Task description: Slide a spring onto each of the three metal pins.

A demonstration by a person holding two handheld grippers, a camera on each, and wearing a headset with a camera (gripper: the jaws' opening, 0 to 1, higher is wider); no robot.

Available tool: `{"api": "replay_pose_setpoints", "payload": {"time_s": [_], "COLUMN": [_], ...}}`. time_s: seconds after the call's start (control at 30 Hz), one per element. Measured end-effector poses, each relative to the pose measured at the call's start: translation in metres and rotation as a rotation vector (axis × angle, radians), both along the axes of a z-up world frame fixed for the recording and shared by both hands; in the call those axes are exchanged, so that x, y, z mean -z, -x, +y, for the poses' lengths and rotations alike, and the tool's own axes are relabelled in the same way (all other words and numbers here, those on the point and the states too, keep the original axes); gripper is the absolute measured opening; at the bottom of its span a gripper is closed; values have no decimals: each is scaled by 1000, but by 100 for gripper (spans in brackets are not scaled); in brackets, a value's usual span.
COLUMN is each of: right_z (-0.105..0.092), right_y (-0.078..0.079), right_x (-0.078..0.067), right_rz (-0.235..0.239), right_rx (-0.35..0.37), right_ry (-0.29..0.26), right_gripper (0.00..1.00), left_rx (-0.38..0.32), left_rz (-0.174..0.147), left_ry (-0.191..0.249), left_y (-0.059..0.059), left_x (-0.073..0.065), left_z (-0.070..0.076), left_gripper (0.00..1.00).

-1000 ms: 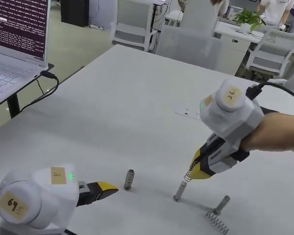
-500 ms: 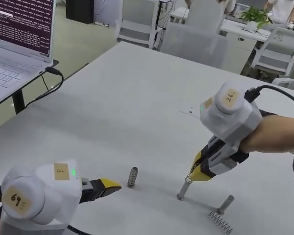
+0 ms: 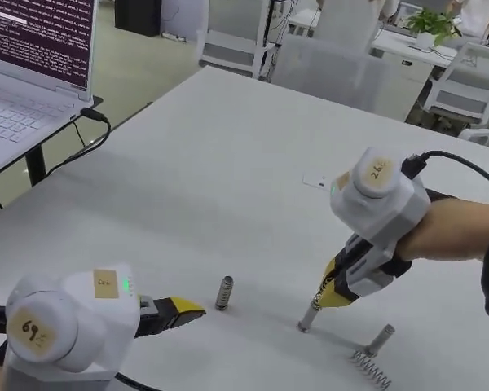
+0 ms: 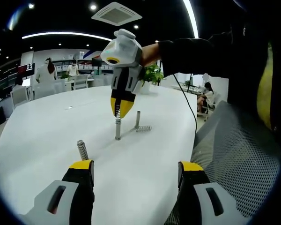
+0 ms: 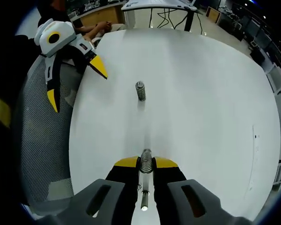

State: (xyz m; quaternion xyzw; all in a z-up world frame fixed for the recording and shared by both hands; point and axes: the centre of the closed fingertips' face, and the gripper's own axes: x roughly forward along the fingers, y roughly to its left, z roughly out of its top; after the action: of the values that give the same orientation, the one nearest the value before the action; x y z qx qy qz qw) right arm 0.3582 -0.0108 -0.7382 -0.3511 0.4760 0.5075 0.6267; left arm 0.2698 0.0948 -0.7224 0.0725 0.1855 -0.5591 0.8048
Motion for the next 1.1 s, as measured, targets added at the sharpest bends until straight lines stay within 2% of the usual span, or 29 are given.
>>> {"api": "replay_pose_setpoints", "payload": {"time_s": [0.57, 1.1], "right_z": [2, 2], "right_y": [4, 6], "right_x": [30, 42], "right_rz": [-7, -9], "right_rx": [8, 16], "right_ry": [32, 39], "right_gripper": [9, 9], "left_rx": [4, 6], "left_rz": [3, 5], "left_ry": [-4, -9], "left_y": [1, 1], "left_x": [1, 1], "left_z": [0, 0], "left_gripper": [68, 68]}}
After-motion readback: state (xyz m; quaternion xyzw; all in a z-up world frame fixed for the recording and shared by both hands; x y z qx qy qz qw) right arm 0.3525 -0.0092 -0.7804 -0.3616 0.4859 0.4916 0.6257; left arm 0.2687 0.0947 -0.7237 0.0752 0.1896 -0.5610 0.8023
